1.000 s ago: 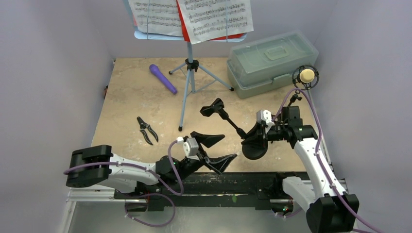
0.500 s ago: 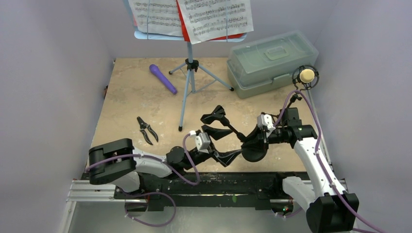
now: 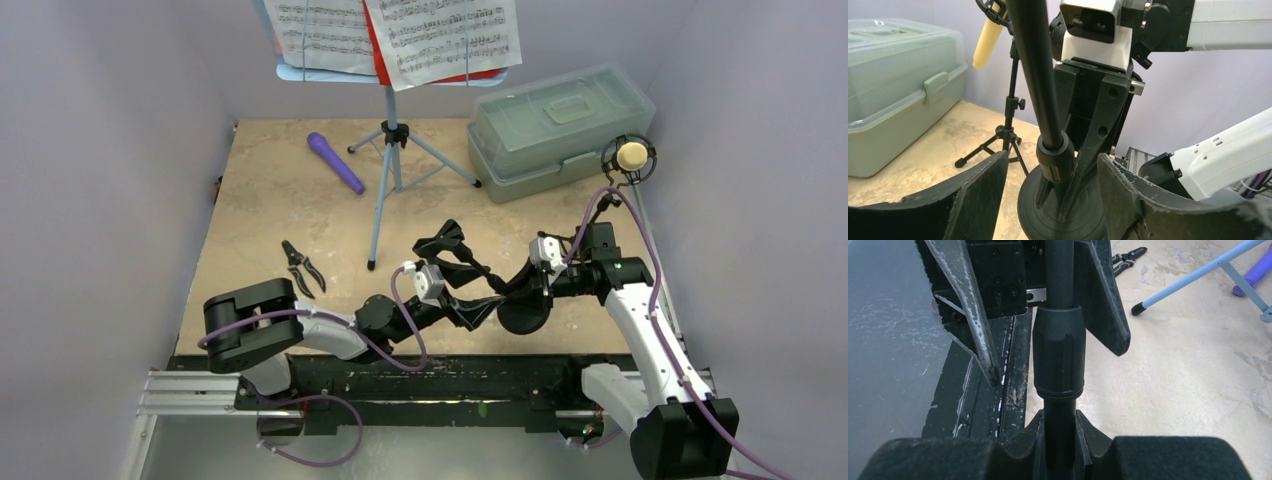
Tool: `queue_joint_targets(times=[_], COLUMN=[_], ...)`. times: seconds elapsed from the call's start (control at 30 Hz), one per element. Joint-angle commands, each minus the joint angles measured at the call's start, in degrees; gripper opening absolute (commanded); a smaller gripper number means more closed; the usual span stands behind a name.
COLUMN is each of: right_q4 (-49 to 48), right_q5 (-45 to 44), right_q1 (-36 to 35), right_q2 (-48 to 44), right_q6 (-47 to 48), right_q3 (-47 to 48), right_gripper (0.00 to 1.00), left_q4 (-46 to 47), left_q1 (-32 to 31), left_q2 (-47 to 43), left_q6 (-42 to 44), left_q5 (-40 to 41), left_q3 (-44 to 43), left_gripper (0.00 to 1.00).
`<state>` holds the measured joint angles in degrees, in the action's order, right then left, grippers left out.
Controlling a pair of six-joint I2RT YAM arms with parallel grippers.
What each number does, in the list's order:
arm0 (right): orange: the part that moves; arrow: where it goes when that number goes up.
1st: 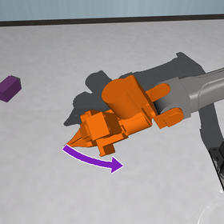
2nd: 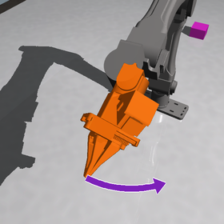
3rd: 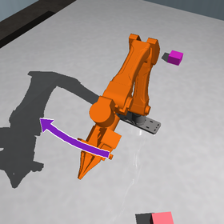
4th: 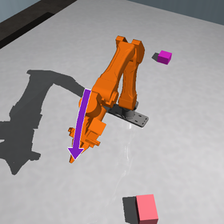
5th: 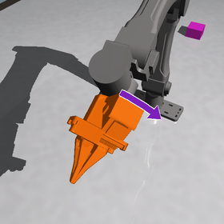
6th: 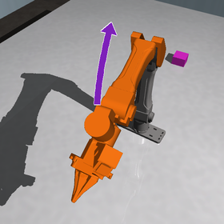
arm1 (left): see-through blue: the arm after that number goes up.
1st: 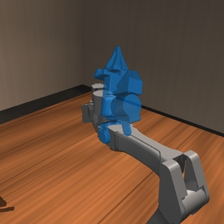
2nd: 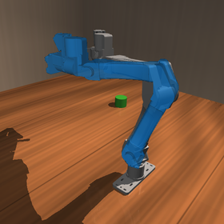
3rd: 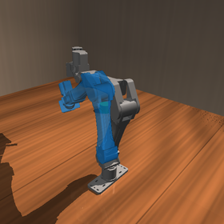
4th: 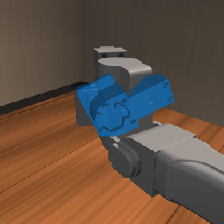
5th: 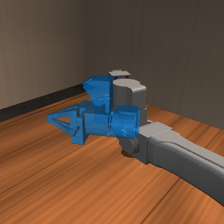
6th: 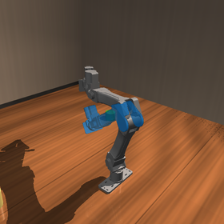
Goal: Pack up the instrument practice props
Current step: Unscrew the knob on the microphone stand.
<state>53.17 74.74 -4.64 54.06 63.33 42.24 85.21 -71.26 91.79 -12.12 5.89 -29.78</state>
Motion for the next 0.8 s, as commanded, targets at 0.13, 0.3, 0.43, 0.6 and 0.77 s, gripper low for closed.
queue_joint_targets(times=[0.13, 0.3, 0.43, 0.6, 0.77], right_q4=[-0.08, -0.34, -0.5, -0.65, -1.7], right_q5=[4.28, 3.76, 3.49, 3.14, 2.3], right_q1=[0.05, 0.04, 0.07, 0.01, 0.03], right_q2=[-0.1, -0.02, -0.01, -0.05, -0.01], right_q6=[1.36, 1.23, 1.14, 0.94, -0.32], right_q3=[2.21, 2.2, 2.23, 2.23, 2.32], right_gripper=[0.0, 0.0, 0.0, 0.0, 0.0], left_q4=[10.62, 11.88, 12.98, 13.43, 13.71], left_q1=[1.12, 1.22, 1.22, 1.15, 0.39], left_q2=[1.94, 2.86, 4.19, 4.63, 3.8], left_q6=[-4.89, -7.66, -9.15, -10.47, -11.1], left_q5=[-1.06, -1.3, -1.62, -0.69, 3.36], left_q3=[-2.63, -3.4, -4.37, -4.64, -3.78], left_gripper=[0.5, 0.47, 0.4, 0.1, 0.0])
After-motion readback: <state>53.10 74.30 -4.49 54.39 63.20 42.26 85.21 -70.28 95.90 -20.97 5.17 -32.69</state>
